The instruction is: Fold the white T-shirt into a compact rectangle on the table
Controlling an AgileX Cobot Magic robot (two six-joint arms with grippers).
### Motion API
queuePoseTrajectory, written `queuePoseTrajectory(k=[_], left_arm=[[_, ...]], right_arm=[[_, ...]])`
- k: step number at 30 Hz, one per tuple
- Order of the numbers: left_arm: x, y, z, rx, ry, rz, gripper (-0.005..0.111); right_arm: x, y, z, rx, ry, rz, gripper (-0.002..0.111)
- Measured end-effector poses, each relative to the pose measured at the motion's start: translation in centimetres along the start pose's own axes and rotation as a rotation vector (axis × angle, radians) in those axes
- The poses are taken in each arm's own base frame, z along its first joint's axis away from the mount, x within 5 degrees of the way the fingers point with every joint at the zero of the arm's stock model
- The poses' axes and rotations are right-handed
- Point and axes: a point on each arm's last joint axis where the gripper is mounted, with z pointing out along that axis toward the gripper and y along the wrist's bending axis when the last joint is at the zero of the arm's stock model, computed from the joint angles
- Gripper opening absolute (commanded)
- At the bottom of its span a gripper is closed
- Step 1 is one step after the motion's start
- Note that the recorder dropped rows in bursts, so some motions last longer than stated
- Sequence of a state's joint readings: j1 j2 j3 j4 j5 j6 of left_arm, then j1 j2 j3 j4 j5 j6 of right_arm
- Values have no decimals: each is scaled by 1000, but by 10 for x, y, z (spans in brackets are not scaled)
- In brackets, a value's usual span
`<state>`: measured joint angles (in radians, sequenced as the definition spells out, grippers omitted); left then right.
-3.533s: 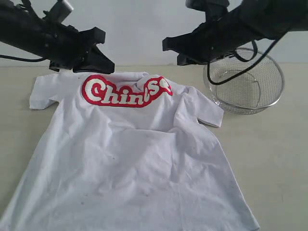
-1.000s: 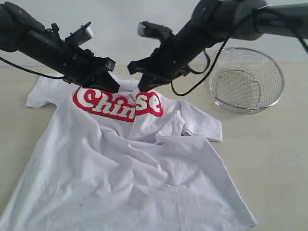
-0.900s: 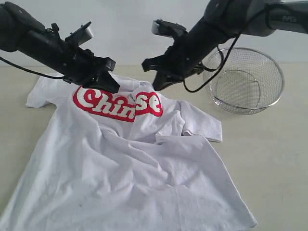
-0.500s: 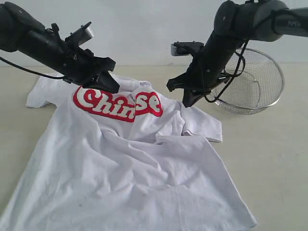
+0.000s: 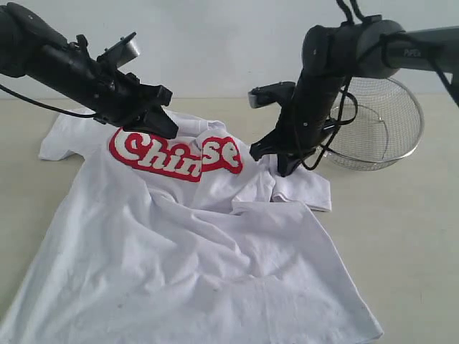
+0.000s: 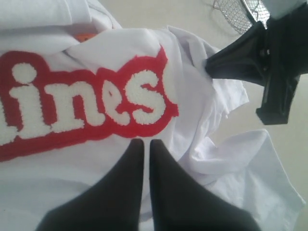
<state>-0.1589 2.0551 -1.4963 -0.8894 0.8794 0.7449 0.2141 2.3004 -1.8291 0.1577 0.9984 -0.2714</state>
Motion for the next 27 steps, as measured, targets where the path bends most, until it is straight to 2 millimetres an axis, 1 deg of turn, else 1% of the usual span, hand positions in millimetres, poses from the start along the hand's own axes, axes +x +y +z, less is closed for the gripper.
queuePoseTrajectory(k=[1, 4, 7, 13, 16, 21, 27], left_arm=[[0, 0, 0, 0, 0, 0, 5], [0, 0, 0, 0, 0, 0, 5], [0, 0, 0, 1, 1, 0, 5], [0, 0, 0, 1, 1, 0, 5], [0, 0, 0, 1, 1, 0, 5], [1, -1, 0, 13, 14, 0, 5], [1, -1, 0, 13, 14, 0, 5]], right_arm=[[-1, 5, 4, 15, 4, -18, 1], [-3, 13, 10, 56, 0, -40, 1], [-4, 12, 15, 84, -5, -36, 1], [-7, 7, 18, 126, -41, -33, 1], [-14, 2, 18, 181, -92, -40, 1], [-28, -2, 20, 211, -141, -53, 1], [-48, -5, 0, 262, -241, -77, 1]])
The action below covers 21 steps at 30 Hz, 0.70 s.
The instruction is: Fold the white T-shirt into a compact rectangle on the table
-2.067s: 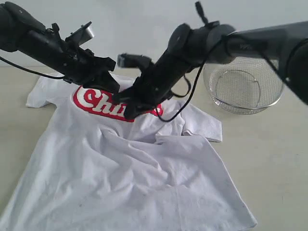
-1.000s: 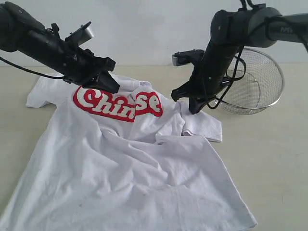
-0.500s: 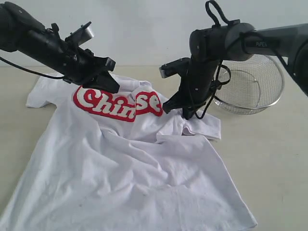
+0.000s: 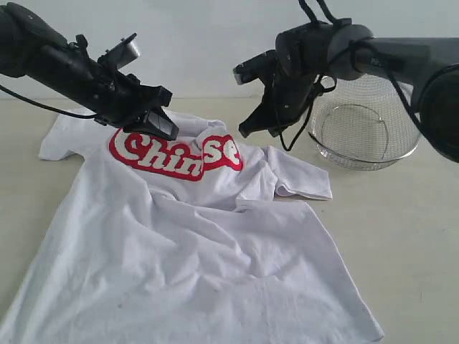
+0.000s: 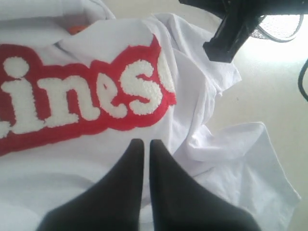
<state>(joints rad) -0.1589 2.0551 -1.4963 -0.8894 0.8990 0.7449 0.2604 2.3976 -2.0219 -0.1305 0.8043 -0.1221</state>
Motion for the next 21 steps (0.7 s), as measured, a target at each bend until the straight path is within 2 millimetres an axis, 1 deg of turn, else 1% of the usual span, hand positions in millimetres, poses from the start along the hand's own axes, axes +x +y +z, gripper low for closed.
queuePoseTrajectory(k=[2, 5, 8, 14, 17, 21], left_arm=[[0, 0, 0, 0, 0, 0, 5], [0, 0, 0, 1, 1, 0, 5], [0, 0, 0, -2, 3, 3, 5], [2, 2, 0, -20, 20, 23, 5], [2, 2, 0, -22, 24, 25, 5], [2, 2, 0, -20, 25, 25, 5]], right_arm=[[-7, 0, -9, -28, -3, 31, 1], [-12, 7, -19, -113, -10, 48, 1], [-15, 23, -22, -177, -7, 36, 1], [-16, 64, -21, -246, 20, -34, 1], [-17, 76, -23, -273, 20, -57, 1], [-11, 94, -13, -324, 65, -69, 1]])
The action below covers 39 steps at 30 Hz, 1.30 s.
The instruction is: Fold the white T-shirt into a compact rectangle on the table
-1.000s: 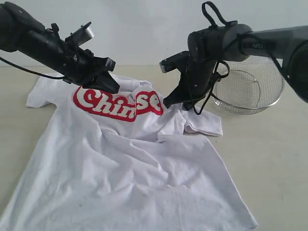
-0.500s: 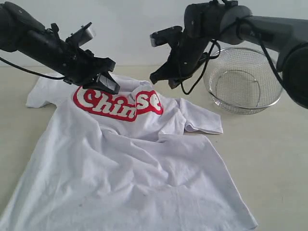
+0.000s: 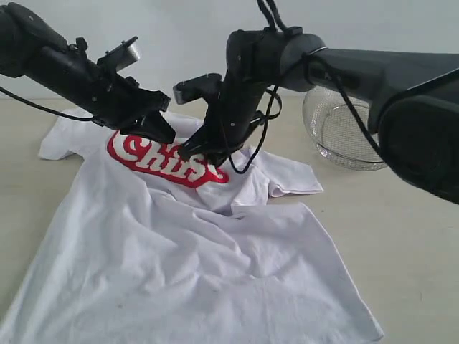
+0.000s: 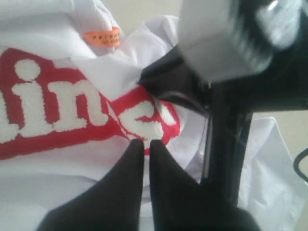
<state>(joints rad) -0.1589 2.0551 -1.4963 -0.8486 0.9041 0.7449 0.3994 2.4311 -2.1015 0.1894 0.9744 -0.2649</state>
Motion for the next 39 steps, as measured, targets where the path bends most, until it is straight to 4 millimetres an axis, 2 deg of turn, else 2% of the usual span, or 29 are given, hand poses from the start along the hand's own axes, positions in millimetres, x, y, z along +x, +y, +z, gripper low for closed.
queuePoseTrajectory(k=[4, 9, 11, 12, 14, 16, 19, 21, 26, 39], left_arm=[[0, 0, 0, 0, 0, 0, 5], [2, 1, 0, -6, 25, 17, 5], [3, 1, 0, -15, 31, 17, 5], [3, 2, 0, -18, 34, 19, 5], [3, 2, 0, -20, 34, 18, 5], [3, 2, 0, -22, 35, 13, 5], [3, 2, 0, -23, 36, 11, 5], [3, 2, 0, -23, 36, 6, 5], [3, 2, 0, -23, 36, 6, 5], [3, 2, 0, -23, 36, 6, 5]], right_arm=[[5, 16, 13, -41, 56, -25, 1], [5, 30, 14, -113, 64, -28, 2], [4, 24, 12, -115, 56, -13, 19], [4, 20, 9, -113, 49, -3, 38], [-6, 0, -9, -95, -32, 46, 52], [-19, -33, -35, -108, -170, 156, 50], [-21, -53, -44, -115, -236, 219, 50], [-19, -62, -37, -111, -248, 247, 50], [-10, -66, 0, -132, -208, 276, 50], [-8, -58, 14, -193, -188, 275, 50]])
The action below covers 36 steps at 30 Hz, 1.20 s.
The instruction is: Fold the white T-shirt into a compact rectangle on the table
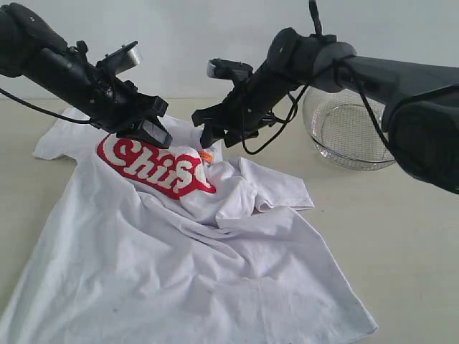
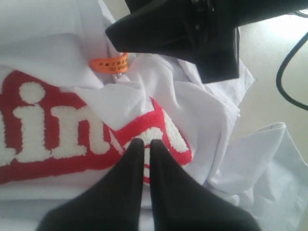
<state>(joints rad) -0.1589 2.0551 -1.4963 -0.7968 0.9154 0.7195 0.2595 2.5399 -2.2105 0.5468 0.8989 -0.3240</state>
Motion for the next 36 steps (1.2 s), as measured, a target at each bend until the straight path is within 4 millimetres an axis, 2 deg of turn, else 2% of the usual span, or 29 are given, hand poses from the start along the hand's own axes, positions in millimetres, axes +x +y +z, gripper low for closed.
queuePoseTrajectory(k=[5, 15, 20, 24, 28, 36], left_arm=[[0, 0, 0, 0, 0, -2, 5], [0, 0, 0, 0, 0, -2, 5], [0, 0, 0, 0, 0, -2, 5], [0, 0, 0, 0, 0, -2, 5], [0, 0, 0, 0, 0, -2, 5], [0, 0, 0, 0, 0, -2, 5]], right_arm=[[6, -2, 9, -6, 35, 2, 50], [9, 10, 16, -20, 53, -22, 50], [12, 9, 22, -20, 57, -18, 48], [12, 7, 22, -3, 54, -27, 29], [13, 5, 24, 15, 56, -38, 2], [10, 2, 25, 40, 31, -84, 0]])
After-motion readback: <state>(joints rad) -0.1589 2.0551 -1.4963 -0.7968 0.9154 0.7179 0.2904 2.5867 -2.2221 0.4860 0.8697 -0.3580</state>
